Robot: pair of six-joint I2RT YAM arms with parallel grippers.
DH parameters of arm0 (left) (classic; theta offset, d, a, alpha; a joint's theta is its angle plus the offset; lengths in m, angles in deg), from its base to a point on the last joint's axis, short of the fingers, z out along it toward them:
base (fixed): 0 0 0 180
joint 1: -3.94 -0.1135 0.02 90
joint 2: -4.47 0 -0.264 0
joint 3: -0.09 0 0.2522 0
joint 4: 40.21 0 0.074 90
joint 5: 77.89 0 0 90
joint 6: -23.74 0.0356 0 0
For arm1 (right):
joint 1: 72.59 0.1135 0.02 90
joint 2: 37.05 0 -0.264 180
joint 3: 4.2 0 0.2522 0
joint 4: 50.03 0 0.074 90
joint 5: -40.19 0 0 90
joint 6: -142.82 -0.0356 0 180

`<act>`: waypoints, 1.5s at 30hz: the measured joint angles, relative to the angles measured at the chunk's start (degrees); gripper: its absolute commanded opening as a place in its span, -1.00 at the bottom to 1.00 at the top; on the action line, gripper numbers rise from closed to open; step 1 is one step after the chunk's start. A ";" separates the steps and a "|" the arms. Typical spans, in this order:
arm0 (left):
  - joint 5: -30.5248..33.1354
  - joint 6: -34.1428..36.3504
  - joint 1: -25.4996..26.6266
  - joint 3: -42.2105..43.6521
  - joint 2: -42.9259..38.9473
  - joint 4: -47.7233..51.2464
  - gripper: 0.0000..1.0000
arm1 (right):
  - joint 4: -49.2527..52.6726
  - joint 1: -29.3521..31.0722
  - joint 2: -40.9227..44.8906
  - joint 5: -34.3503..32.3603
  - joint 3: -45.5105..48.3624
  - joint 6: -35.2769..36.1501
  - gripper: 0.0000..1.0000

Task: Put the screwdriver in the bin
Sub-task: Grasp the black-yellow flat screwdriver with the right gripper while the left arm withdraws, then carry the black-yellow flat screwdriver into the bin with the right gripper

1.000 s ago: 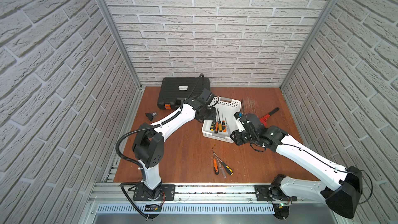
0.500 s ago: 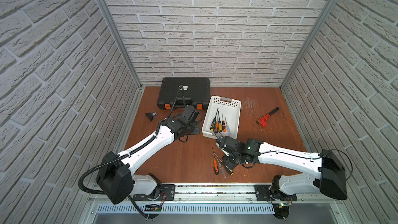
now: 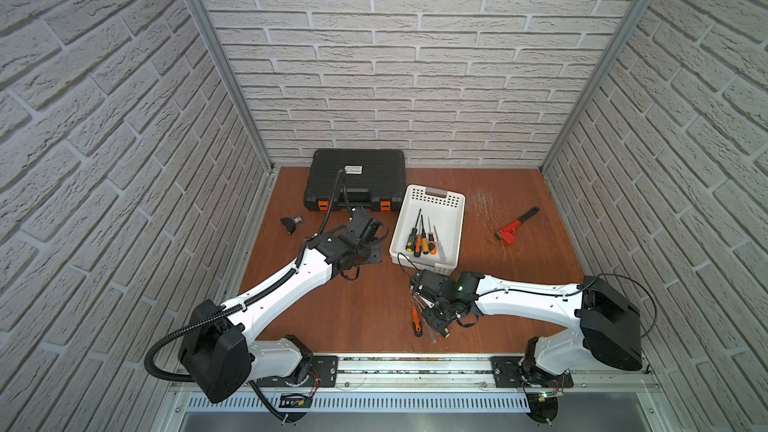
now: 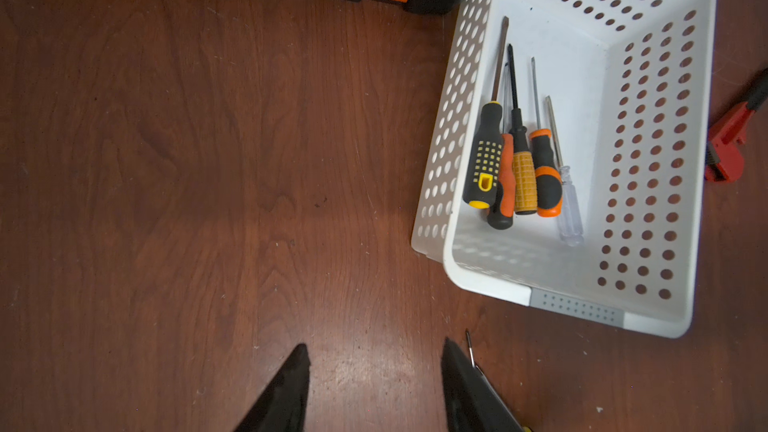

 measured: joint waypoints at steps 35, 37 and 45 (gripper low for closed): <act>0.37 -1.20 0.00 0.39 -1.09 1.51 0.05 | -3.72 -2.10 -5.92 -2.12 0.42 -0.33 -0.87; 0.48 -1.14 0.00 0.39 -1.07 1.49 0.05 | -2.80 -2.19 -5.38 -2.34 0.44 -0.33 -0.89; 1.40 -0.76 -0.11 0.39 -1.07 1.22 0.05 | 5.11 -2.23 8.20 -1.84 1.79 -0.26 -0.89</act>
